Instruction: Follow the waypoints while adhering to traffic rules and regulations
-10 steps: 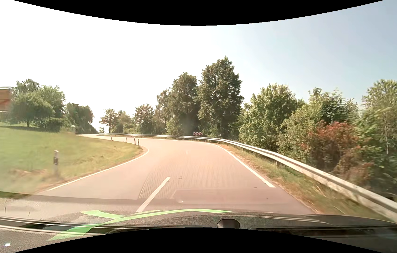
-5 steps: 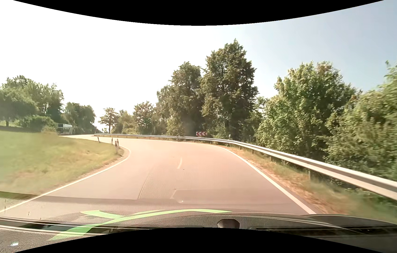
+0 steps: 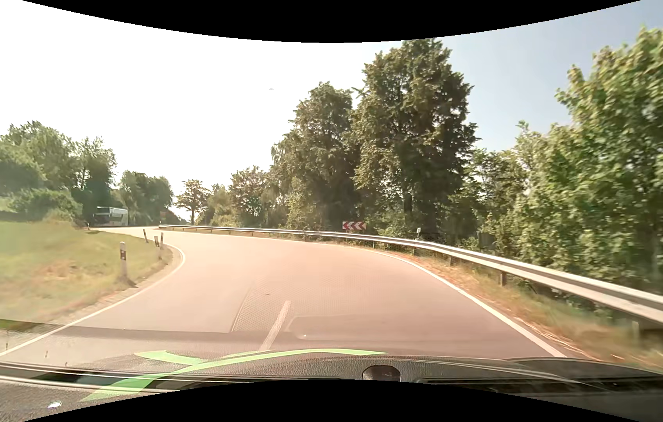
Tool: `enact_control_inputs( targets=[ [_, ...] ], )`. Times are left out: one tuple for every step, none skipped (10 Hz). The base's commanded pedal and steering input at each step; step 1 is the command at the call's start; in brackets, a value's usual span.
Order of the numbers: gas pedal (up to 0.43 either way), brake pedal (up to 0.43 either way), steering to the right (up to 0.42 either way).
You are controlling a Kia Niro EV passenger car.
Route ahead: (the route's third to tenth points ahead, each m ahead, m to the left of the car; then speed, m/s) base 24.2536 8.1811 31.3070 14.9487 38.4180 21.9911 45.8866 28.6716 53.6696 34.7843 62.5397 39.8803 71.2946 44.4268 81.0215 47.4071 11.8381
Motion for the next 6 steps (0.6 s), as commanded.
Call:
enact_control_inputs(
  targets=[
    [0.11,0.0,-0.082],
    [0.13,0.0,-0.089],
    [0.138,0.0,-0.097],
    [0.15,0.0,-0.103],
    [0.15,0.0,-0.106],
    [0.157,0.0,-0.107]
  ],
)
